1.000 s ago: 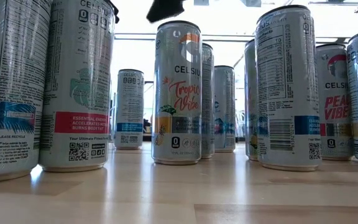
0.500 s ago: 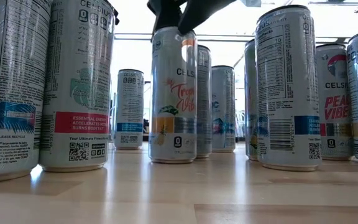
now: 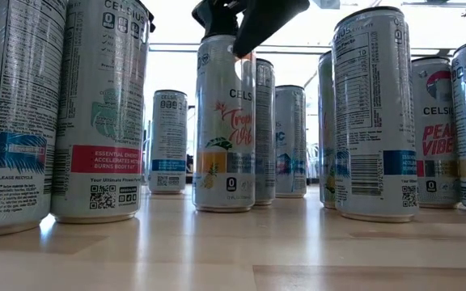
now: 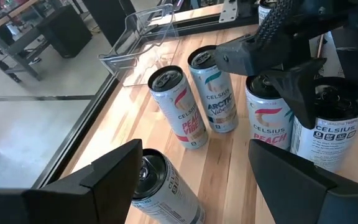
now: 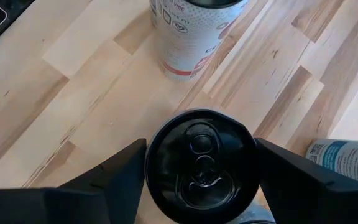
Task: Sort soda cans
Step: Put the white-yellow soda can into the top left transparent bin
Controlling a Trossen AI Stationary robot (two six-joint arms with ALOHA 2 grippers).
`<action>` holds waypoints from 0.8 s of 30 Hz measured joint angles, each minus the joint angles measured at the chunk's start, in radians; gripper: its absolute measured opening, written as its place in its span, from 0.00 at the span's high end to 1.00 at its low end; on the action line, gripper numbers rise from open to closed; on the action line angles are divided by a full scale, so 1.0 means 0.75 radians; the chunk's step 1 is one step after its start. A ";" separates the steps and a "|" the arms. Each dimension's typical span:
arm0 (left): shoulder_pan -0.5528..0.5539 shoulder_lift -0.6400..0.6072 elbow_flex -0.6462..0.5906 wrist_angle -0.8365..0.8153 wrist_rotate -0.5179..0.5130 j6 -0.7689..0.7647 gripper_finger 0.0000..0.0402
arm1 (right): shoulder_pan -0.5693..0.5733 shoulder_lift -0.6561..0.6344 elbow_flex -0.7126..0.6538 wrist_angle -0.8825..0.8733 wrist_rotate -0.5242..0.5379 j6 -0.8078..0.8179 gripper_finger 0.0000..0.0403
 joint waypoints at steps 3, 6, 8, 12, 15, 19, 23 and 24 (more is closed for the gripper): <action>0.000 0.000 0.000 0.000 0.000 0.000 0.29 | 0.000 0.001 0.000 0.017 0.003 0.001 0.40; 0.000 0.000 0.000 0.000 0.000 0.000 0.29 | 0.000 0.004 0.000 0.050 0.003 0.001 0.40; -0.004 -0.001 0.000 -0.002 0.000 -0.004 0.29 | 0.000 0.006 0.000 0.073 0.004 0.001 0.40; -0.039 -0.014 0.000 -0.005 -0.001 -0.011 0.29 | 0.000 0.010 0.032 0.076 0.061 0.025 0.40; -0.070 -0.022 0.000 -0.006 -0.007 -0.011 0.29 | -0.001 0.011 0.086 0.082 0.143 0.035 0.40; -0.112 -0.037 0.000 -0.022 -0.046 -0.012 0.29 | -0.019 0.009 0.139 0.111 0.172 0.060 0.40; -0.154 -0.063 0.000 -0.089 -0.079 -0.057 0.29 | -0.064 0.009 0.171 0.164 0.161 0.102 0.40; -0.163 -0.068 0.000 -0.121 -0.080 -0.089 0.29 | -0.078 0.009 0.175 0.182 0.161 0.114 0.40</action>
